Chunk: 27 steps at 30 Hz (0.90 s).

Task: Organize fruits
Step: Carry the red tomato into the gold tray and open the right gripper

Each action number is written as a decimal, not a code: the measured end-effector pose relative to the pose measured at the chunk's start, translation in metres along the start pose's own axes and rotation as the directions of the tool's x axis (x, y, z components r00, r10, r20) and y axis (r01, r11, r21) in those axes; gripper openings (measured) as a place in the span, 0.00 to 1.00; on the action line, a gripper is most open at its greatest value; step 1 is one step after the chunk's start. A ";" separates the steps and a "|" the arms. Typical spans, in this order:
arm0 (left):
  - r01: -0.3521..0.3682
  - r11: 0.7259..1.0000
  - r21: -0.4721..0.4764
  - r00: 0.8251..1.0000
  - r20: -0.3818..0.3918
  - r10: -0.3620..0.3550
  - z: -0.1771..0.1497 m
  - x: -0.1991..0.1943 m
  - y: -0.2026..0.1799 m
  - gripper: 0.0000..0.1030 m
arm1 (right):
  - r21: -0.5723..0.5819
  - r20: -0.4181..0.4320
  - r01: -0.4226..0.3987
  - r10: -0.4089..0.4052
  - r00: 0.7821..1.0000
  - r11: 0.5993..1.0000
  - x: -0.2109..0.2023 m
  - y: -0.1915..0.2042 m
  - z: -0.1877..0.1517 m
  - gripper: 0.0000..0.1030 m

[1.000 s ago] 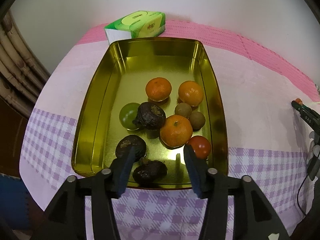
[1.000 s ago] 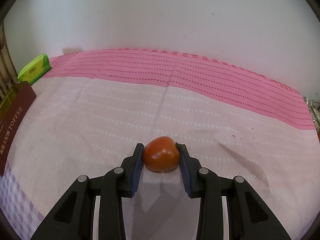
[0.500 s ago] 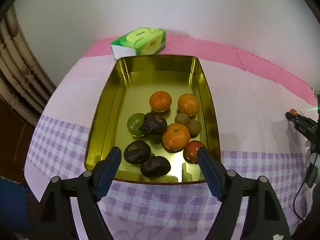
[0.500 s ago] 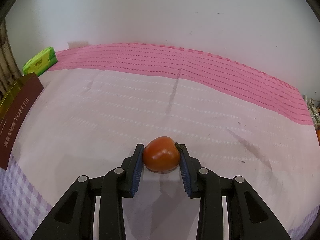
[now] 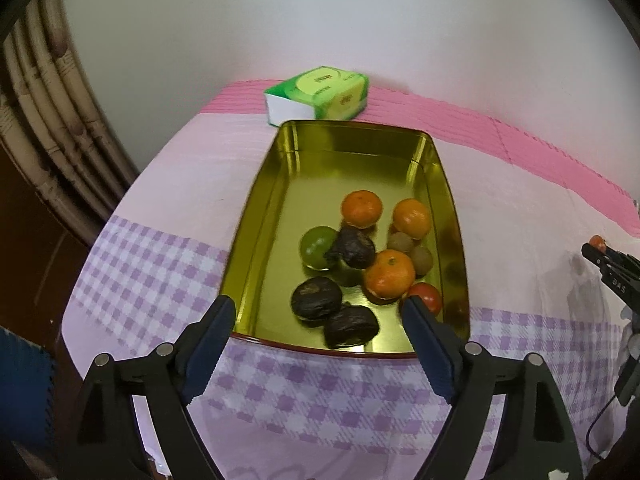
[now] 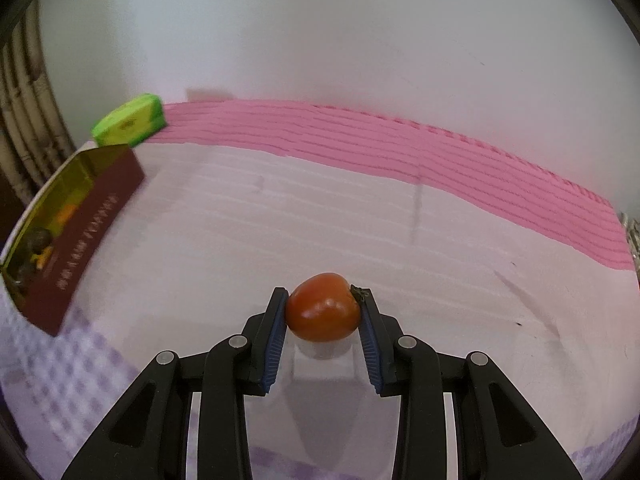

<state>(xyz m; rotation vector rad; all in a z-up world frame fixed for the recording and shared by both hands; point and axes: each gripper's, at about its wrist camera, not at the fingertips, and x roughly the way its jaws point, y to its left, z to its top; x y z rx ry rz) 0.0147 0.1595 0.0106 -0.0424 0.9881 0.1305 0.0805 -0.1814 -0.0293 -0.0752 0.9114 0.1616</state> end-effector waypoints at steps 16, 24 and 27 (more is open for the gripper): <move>-0.058 0.995 -0.076 0.998 0.031 0.060 -0.006 -0.017 0.041 0.86 | -0.180 0.031 -0.244 0.254 0.967 0.953 -0.026 0.145 0.038 0.35; -0.055 0.991 -0.119 0.998 0.008 0.056 -0.012 -0.021 0.056 0.86 | -0.259 0.003 -0.306 0.317 0.948 0.916 -0.018 0.204 0.049 0.35; -0.055 0.990 -0.131 0.998 0.002 0.056 -0.014 -0.022 0.060 0.86 | -0.276 -0.010 -0.310 0.320 0.948 0.910 -0.009 0.220 0.051 0.35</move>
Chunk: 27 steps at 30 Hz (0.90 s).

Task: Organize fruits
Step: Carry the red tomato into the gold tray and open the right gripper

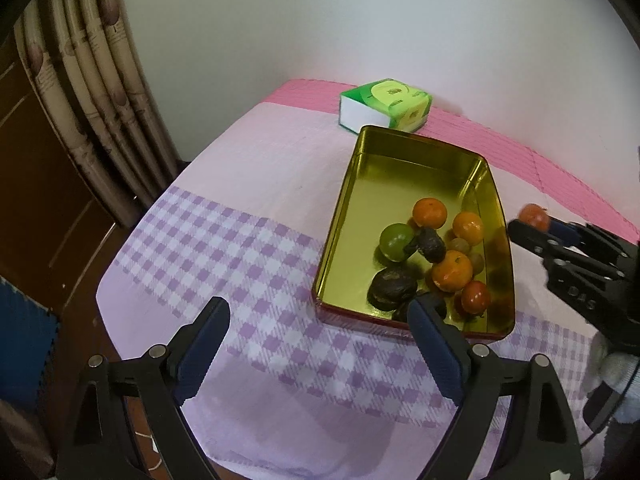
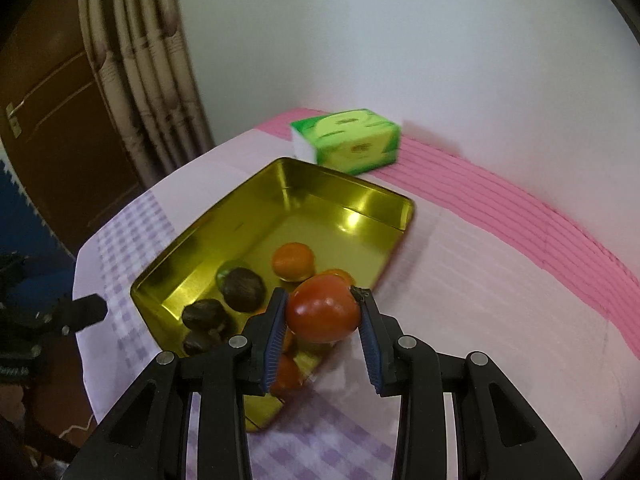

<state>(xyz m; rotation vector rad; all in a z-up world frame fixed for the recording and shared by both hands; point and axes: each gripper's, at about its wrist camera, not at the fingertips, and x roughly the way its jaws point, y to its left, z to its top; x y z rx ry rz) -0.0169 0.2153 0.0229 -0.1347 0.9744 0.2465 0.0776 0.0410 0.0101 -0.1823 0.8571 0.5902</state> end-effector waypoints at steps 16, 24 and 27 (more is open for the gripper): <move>0.012 0.999 -0.034 1.000 -0.017 -0.013 -0.001 0.005 0.007 0.86 | -0.034 -0.086 0.026 -0.029 0.996 0.999 0.048 0.017 0.005 0.35; 0.012 0.999 -0.043 1.000 -0.025 -0.013 -0.001 0.006 0.007 0.86 | -0.038 -0.100 0.036 -0.039 0.994 0.999 0.056 0.021 0.004 0.35; 0.016 0.999 -0.048 0.999 -0.027 -0.018 -0.001 0.006 0.008 0.86 | -0.035 -0.101 0.027 -0.031 0.994 0.999 0.057 0.022 0.004 0.35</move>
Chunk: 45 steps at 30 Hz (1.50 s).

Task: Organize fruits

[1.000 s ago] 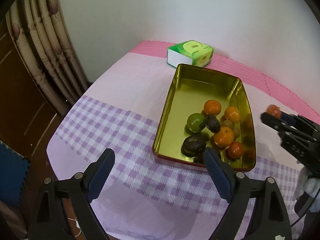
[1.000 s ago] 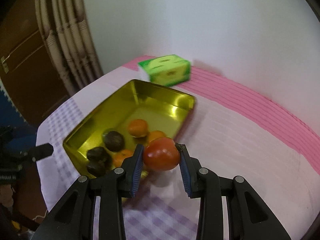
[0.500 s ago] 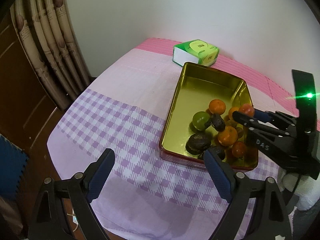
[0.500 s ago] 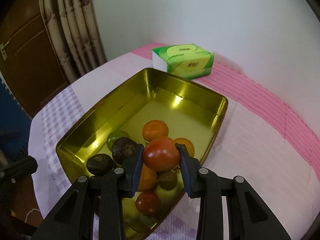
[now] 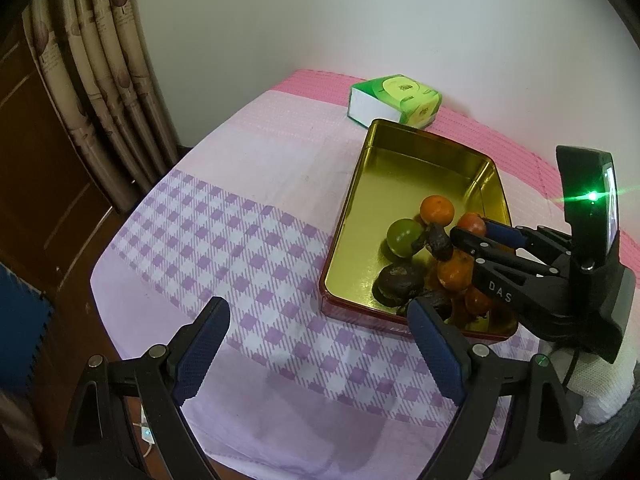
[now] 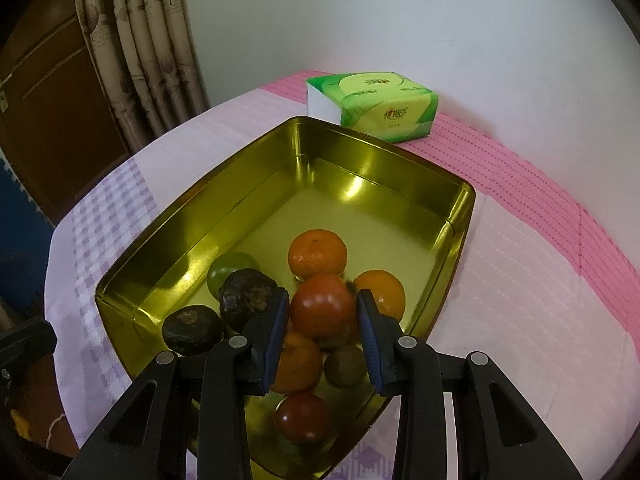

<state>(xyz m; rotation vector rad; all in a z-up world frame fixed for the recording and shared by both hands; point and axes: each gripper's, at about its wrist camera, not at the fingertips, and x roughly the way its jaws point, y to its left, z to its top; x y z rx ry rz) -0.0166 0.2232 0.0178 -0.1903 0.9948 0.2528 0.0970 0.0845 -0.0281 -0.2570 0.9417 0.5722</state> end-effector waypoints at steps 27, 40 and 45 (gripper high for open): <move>-0.005 0.998 0.065 1.000 0.009 0.004 -0.010 0.001 -0.020 0.86 | 0.077 0.049 0.047 -0.051 0.997 0.996 -0.084 -0.010 -0.057 0.97; -0.031 0.993 0.115 0.999 0.033 0.027 -0.020 -0.007 -0.035 0.86 | 0.129 0.063 0.043 -0.052 0.997 0.991 -0.107 -0.005 -0.079 0.99; -0.039 0.991 0.128 0.999 0.036 0.035 -0.023 -0.006 -0.038 0.86 | 0.133 0.043 0.049 -0.055 0.998 0.990 -0.103 -0.005 -0.083 0.99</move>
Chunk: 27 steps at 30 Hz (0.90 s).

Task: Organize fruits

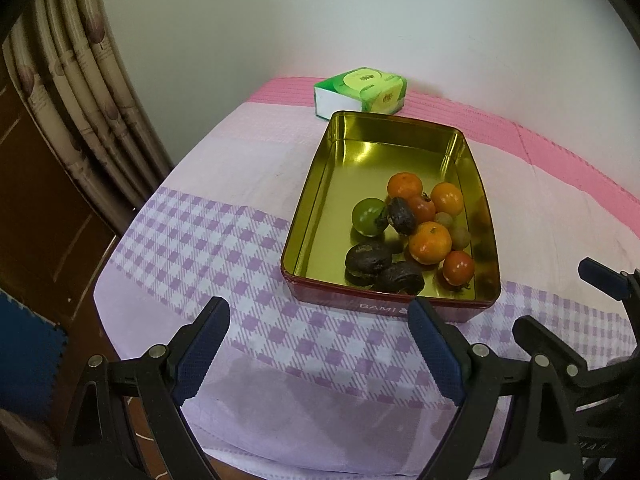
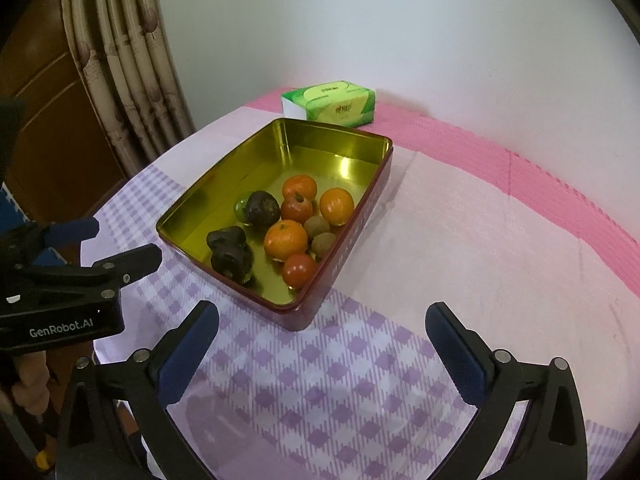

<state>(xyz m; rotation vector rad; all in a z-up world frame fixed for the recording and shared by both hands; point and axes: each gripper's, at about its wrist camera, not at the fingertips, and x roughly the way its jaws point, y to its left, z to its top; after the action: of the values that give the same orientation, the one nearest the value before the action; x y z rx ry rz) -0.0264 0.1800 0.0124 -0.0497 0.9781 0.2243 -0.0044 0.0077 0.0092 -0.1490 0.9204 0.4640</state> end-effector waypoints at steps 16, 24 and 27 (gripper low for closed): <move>-0.002 1.000 0.003 1.000 -0.001 0.002 -0.001 0.002 -0.002 0.86 | -0.018 0.000 0.025 -0.025 1.000 1.000 0.005 0.005 -0.002 0.99; -0.002 1.000 0.005 1.000 -0.001 0.002 -0.001 0.002 -0.003 0.86 | -0.017 -0.001 0.024 -0.024 1.000 1.000 0.004 0.005 -0.001 0.99; -0.002 1.000 0.005 1.000 -0.001 0.002 -0.001 0.002 -0.003 0.86 | -0.019 -0.003 0.023 -0.023 1.000 1.000 0.005 0.005 -0.002 1.00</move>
<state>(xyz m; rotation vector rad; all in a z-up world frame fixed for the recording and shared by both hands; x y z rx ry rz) -0.0258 0.1772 0.0101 -0.0444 0.9795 0.2233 -0.0061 0.0132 0.0044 -0.1773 0.9165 0.4512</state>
